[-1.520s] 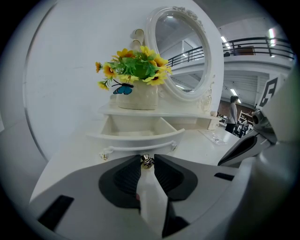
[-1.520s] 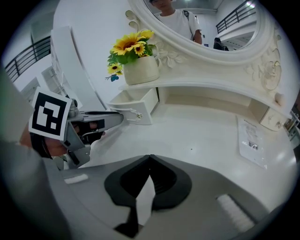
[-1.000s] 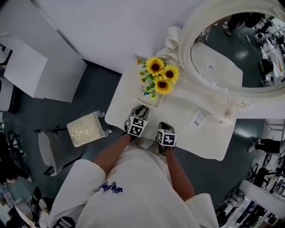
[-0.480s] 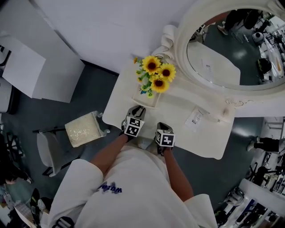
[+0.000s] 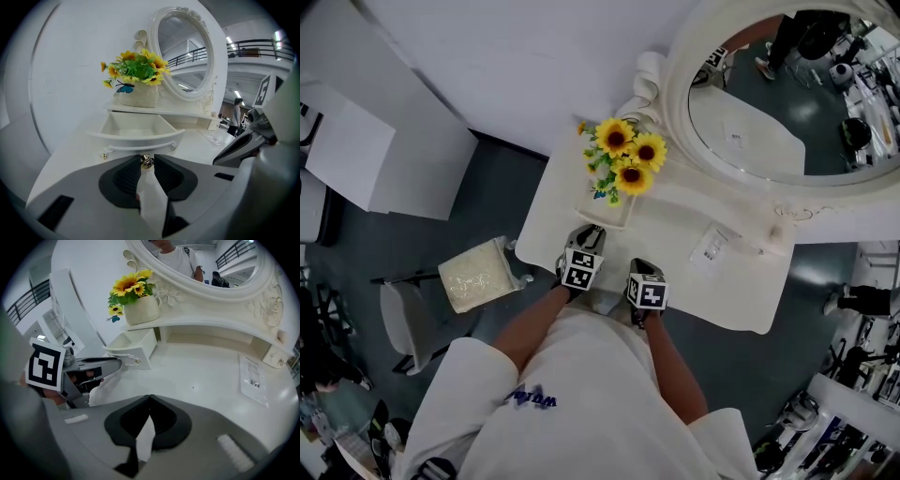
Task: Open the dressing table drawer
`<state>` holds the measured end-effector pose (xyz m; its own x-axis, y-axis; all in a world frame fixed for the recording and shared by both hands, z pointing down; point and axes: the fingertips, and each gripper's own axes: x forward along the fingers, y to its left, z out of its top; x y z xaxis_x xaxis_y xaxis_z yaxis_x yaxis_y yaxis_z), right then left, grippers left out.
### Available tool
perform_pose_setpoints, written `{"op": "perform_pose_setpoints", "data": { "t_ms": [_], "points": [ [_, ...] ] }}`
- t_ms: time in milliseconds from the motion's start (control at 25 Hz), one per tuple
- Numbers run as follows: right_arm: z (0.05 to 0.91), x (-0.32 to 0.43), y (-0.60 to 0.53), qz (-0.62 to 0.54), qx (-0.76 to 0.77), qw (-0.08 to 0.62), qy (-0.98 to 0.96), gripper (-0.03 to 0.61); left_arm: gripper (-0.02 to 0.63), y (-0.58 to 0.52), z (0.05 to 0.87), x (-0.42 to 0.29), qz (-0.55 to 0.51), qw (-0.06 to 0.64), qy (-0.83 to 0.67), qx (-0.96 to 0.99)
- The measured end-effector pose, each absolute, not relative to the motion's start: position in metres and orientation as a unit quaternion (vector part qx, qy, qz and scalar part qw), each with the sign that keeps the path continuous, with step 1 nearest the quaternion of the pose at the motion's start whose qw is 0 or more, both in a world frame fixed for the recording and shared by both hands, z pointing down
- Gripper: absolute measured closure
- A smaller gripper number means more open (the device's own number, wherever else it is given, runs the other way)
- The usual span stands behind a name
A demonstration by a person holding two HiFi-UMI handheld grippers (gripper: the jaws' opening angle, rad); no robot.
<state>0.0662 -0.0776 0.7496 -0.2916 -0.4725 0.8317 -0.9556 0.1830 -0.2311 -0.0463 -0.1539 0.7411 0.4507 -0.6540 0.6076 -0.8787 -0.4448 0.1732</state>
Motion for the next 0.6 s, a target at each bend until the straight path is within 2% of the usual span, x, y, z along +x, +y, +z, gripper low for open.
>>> {"op": "perform_pose_setpoints", "data": {
  "t_ms": [600],
  "points": [
    [0.7503, 0.0715, -0.0744, 0.392, 0.515, 0.305, -0.698, 0.566, 0.519, -0.1544, 0.7414, -0.0471, 0.241, 0.24, -0.462, 0.819]
  ]
}}
